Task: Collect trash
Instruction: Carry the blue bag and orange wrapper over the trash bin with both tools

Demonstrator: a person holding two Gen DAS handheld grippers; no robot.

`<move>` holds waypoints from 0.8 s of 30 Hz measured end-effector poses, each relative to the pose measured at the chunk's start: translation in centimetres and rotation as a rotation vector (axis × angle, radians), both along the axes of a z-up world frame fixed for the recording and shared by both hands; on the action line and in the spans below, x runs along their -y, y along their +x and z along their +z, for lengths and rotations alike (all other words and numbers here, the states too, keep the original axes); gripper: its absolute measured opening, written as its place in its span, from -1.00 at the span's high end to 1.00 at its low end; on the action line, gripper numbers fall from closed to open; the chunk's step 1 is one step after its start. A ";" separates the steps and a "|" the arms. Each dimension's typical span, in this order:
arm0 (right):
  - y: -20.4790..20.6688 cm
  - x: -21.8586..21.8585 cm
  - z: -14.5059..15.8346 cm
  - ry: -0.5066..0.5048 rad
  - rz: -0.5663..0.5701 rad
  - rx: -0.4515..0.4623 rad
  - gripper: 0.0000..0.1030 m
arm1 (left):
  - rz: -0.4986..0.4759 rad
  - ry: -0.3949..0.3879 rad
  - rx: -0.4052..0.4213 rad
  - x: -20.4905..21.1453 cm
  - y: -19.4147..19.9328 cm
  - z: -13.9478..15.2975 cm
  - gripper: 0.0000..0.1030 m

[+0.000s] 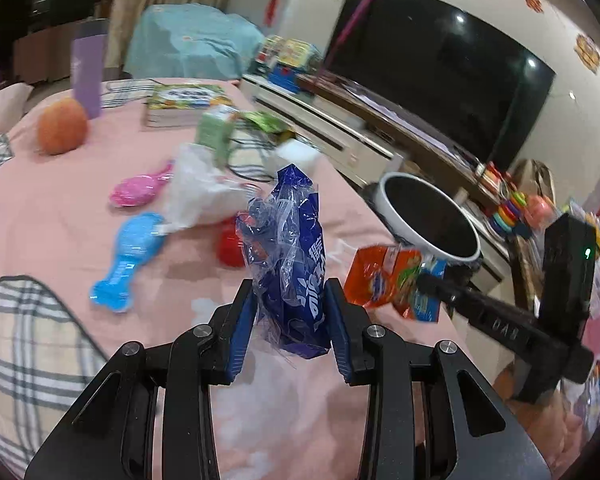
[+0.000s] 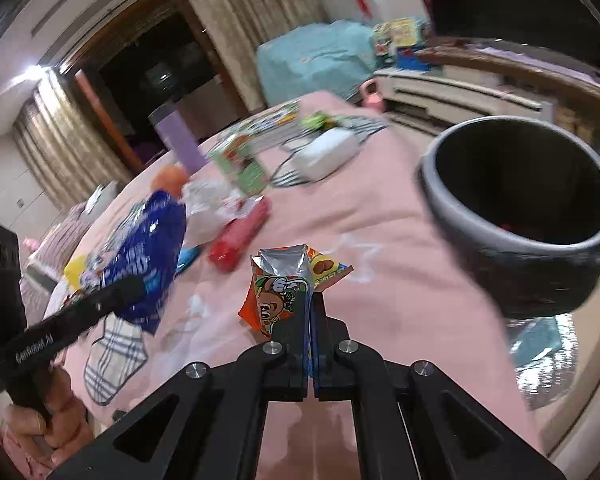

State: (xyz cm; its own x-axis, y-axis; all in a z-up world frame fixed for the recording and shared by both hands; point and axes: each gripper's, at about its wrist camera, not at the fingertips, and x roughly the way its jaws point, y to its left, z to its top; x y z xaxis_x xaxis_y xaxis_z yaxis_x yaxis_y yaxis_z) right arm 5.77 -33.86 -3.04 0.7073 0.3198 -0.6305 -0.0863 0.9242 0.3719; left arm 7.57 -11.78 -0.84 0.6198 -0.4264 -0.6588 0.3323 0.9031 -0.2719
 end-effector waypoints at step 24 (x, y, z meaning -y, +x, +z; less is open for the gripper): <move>-0.9 9.6 1.0 -0.011 -0.203 0.050 0.99 | -0.193 0.065 -0.041 11.0 2.7 -0.7 0.35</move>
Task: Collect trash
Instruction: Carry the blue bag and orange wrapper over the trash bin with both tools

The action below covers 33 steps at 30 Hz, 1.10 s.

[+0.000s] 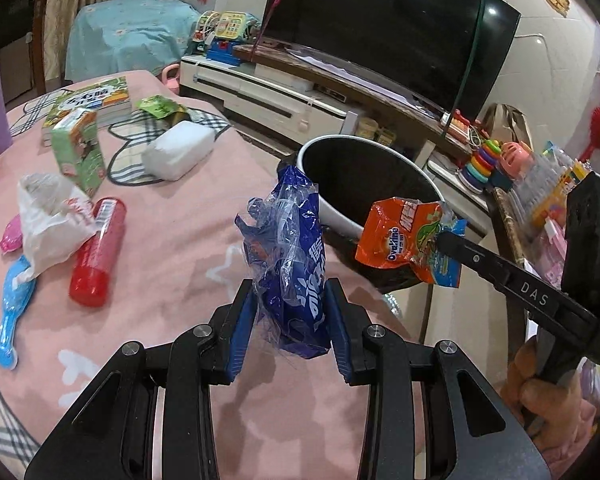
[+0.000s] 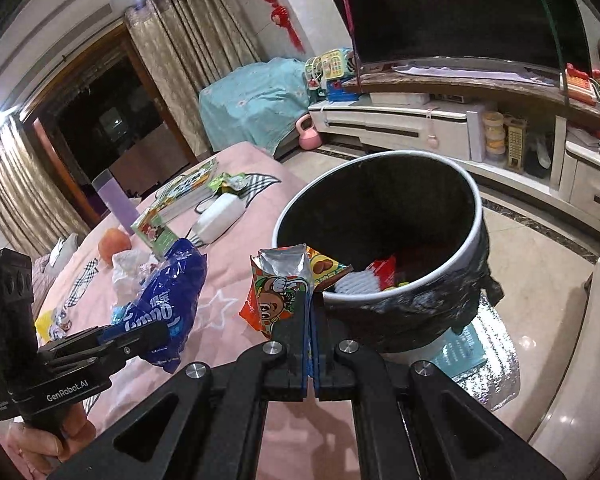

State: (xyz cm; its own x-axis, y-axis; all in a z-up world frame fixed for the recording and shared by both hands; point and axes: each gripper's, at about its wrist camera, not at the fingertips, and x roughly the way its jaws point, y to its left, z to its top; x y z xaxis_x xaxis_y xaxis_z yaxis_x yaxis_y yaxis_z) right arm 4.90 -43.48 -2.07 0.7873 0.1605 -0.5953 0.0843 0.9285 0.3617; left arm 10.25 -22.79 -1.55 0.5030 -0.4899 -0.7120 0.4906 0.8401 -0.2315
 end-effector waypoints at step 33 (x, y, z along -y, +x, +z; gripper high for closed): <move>4.3 6.8 2.0 -0.118 -0.125 -0.004 0.98 | -0.141 0.042 -0.016 10.2 5.7 0.9 0.34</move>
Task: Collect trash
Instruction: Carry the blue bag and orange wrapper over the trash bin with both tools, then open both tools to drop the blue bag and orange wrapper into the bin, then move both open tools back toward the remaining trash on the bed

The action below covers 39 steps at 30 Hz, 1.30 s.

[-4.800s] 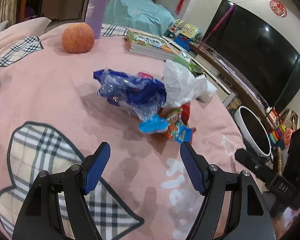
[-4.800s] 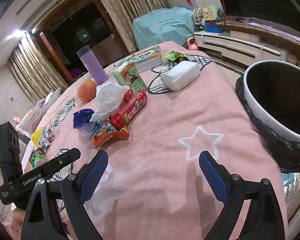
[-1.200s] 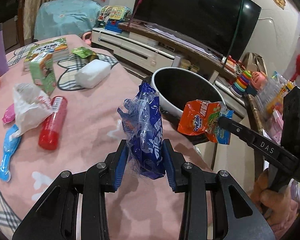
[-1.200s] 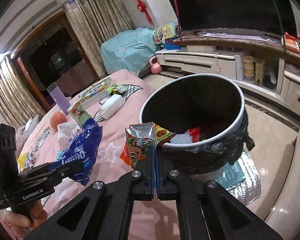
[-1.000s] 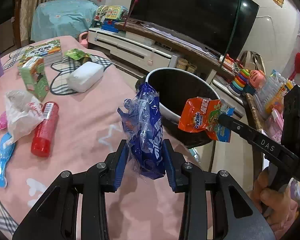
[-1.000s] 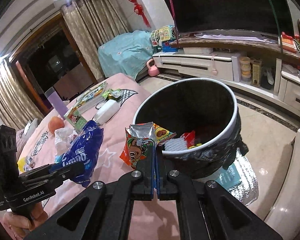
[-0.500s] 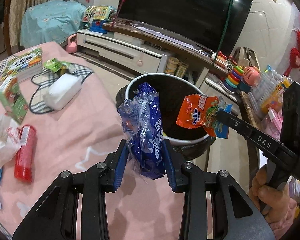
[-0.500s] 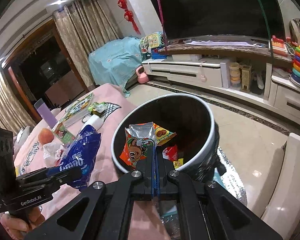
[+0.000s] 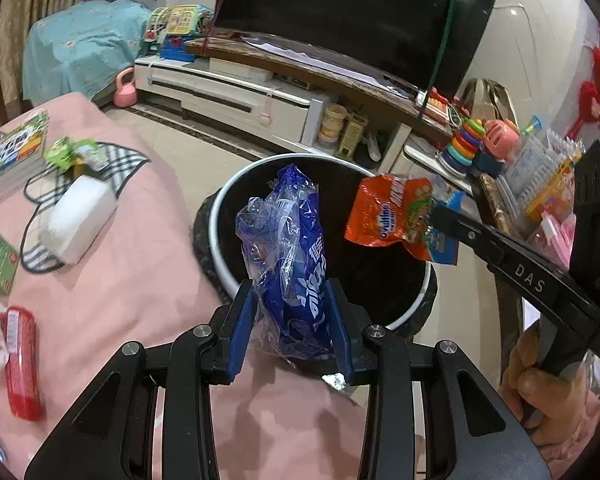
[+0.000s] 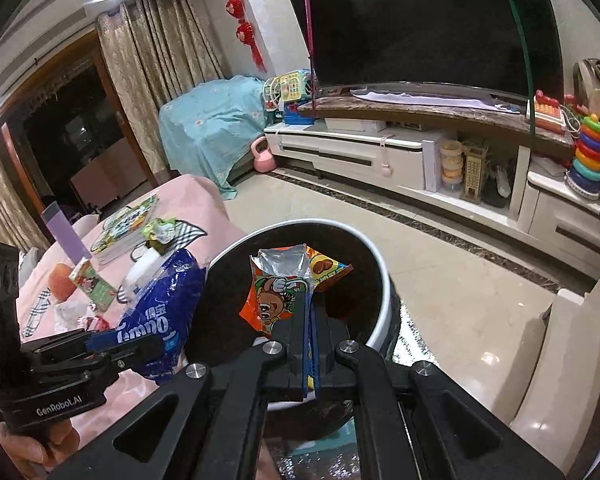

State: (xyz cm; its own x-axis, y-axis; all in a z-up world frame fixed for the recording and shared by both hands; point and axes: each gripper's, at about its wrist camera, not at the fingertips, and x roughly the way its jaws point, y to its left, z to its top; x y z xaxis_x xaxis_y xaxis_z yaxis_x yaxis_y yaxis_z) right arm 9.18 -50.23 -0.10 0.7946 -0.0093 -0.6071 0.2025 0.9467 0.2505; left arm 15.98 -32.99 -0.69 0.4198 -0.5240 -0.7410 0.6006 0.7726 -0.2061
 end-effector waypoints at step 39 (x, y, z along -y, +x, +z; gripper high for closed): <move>-1.6 -4.0 -0.1 0.126 0.090 0.024 -0.66 | 0.249 -0.075 0.007 -10.6 -3.5 -0.7 -0.52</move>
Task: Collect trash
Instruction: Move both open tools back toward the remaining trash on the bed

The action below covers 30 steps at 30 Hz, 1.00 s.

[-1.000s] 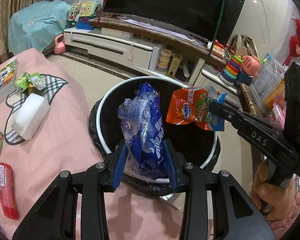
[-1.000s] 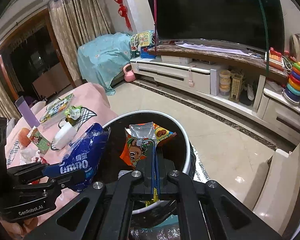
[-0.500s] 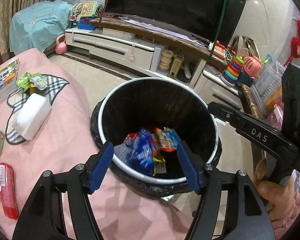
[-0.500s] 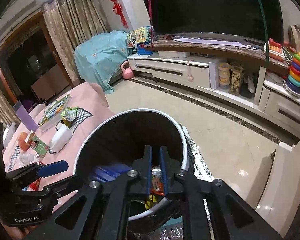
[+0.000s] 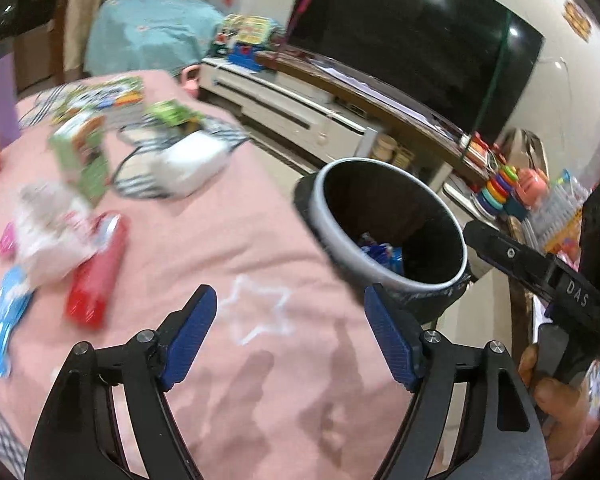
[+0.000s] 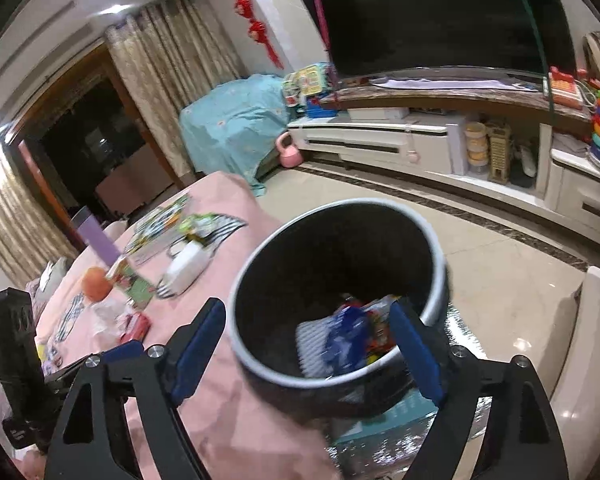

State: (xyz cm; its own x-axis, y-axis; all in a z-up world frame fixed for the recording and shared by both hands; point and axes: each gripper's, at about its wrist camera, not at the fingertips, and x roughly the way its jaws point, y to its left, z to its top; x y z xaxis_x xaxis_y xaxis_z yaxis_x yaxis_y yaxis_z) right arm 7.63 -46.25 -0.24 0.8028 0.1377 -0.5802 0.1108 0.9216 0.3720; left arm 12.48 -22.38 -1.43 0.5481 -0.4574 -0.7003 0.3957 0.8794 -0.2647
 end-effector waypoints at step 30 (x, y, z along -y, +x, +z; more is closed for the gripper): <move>1.5 -17.6 -2.8 -0.018 0.298 -0.091 -0.66 | 0.287 0.072 0.007 -20.4 -2.6 -2.2 -0.51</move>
State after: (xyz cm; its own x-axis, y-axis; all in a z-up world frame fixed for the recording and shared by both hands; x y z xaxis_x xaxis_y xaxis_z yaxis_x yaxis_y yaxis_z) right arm 9.12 -28.70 -3.05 0.6732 0.3487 -0.6521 -0.1337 0.9247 0.3564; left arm 9.88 -2.00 -3.64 0.6526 -0.2325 -0.7212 0.1298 0.9720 -0.1959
